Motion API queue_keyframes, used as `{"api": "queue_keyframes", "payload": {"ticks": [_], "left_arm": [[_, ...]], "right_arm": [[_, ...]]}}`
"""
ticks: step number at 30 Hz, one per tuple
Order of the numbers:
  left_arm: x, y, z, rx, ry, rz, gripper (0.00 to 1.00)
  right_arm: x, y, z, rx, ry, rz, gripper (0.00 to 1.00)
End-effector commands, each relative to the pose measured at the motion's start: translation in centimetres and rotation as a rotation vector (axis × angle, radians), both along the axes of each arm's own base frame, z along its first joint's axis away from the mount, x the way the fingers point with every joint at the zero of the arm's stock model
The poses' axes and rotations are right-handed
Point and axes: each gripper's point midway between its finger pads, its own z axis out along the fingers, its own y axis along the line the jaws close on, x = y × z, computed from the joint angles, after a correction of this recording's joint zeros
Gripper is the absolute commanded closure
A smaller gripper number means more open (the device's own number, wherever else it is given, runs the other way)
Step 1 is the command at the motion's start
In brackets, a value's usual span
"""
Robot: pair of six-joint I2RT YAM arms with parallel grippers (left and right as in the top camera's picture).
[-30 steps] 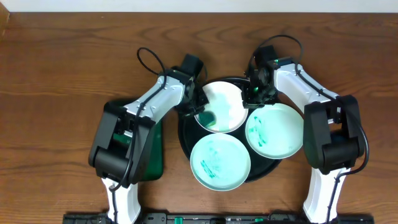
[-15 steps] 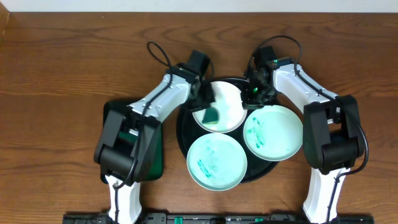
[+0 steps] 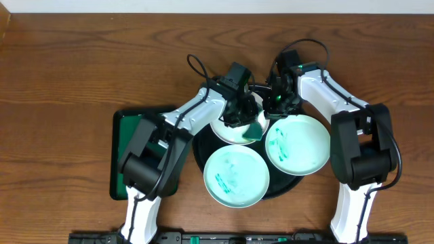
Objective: Clean dirty plates on tray and stack at the side
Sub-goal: 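Scrub the top plate with the sponge while the right gripper holds it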
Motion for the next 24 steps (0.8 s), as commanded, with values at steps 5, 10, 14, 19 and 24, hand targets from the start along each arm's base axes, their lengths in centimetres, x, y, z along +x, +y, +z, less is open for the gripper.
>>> {"api": "queue_keyframes", "payload": {"ticks": [5, 10, 14, 19, 24], "left_arm": [[2.6, 2.8, -4.9, 0.036, 0.034, 0.105, 0.93], [5.0, 5.9, -5.2, 0.075, -0.001, 0.188, 0.93], [6.3, 9.3, -5.7, 0.135, -0.002, 0.264, 0.93], [6.4, 13.7, -6.5, 0.225, 0.034, 0.32, 0.93], [4.8, 18.0, -7.3, 0.384, 0.077, 0.304, 0.93]], "right_arm": [[-1.1, -1.3, -1.2, -0.069, 0.045, -0.007, 0.99], [-1.2, -1.4, -1.2, -0.07, 0.05, -0.007, 0.99], [-1.3, -1.4, -1.2, -0.072, 0.055, -0.007, 0.99], [-1.4, -1.4, -1.2, -0.073, 0.058, -0.007, 0.99], [-1.5, -1.4, -1.2, -0.073, 0.06, -0.007, 0.99]]}}
